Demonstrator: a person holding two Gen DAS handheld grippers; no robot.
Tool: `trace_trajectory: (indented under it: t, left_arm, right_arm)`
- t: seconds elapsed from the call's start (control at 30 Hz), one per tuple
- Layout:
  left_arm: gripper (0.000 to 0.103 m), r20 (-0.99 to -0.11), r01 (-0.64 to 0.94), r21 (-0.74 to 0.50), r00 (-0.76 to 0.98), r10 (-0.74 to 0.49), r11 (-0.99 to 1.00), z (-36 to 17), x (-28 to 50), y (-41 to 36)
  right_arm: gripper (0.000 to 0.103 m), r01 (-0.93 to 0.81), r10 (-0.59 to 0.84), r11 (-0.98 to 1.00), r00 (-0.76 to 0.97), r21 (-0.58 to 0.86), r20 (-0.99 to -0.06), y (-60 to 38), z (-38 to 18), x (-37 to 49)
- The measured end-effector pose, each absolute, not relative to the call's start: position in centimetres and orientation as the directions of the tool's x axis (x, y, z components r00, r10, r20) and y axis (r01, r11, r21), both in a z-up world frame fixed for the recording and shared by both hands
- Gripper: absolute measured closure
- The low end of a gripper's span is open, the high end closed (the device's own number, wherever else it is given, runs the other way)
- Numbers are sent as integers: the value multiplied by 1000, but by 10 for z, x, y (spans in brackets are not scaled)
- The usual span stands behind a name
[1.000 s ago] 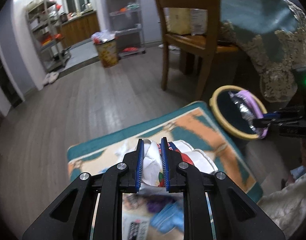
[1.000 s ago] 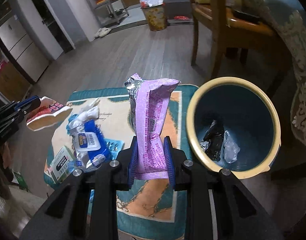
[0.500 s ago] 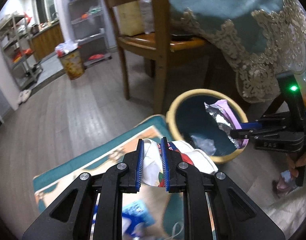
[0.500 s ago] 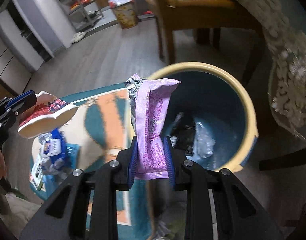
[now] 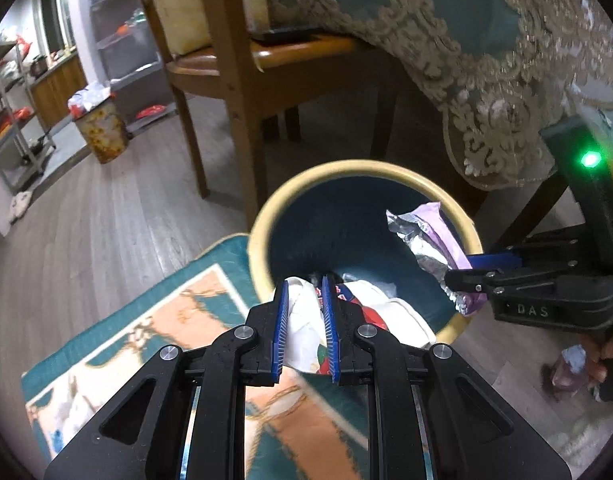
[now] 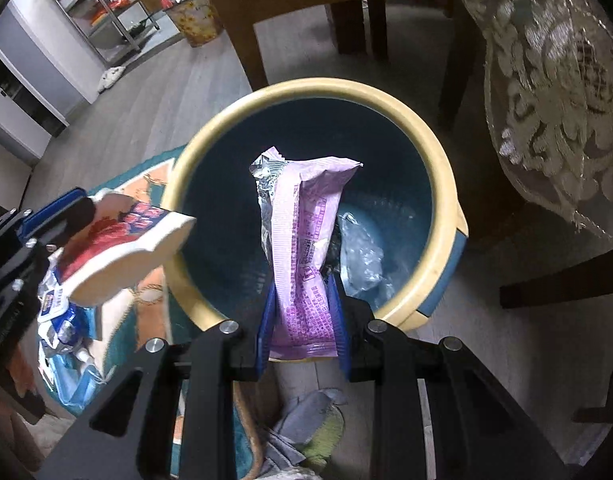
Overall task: Collect trash
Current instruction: 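Drop the purple wrapper into the bin with the right tool while the left tool grasps and drops white tissues, then grasp the blue wet-wipe pack with the right tool while the left tool grasps the COLTALIN box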
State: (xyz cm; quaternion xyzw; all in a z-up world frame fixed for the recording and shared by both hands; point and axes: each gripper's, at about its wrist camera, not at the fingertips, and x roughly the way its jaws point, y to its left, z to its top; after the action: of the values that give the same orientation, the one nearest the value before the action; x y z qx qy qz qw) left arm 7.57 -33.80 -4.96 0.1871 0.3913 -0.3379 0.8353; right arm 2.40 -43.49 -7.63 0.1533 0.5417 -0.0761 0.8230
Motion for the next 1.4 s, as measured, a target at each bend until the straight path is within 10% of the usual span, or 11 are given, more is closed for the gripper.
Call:
trace_trajectory:
  t: [0.43, 0.97, 1.4]
  left_arm:
    - [77, -802, 715, 94, 466, -373, 693, -72, 74, -351]
    - [12, -736, 637, 136, 578, -354, 759, -25, 68, -282]
    - [10, -705, 575, 171, 639, -307, 800, 4, 57, -191]
  right_arm:
    - [57, 319, 5, 934, 432, 159, -902, -444, -73, 27]
    - [6, 262, -8, 953, 521, 150, -854, -409, -38, 29]
    - [6, 205, -53, 975, 602, 90, -796, -345, -4, 36]
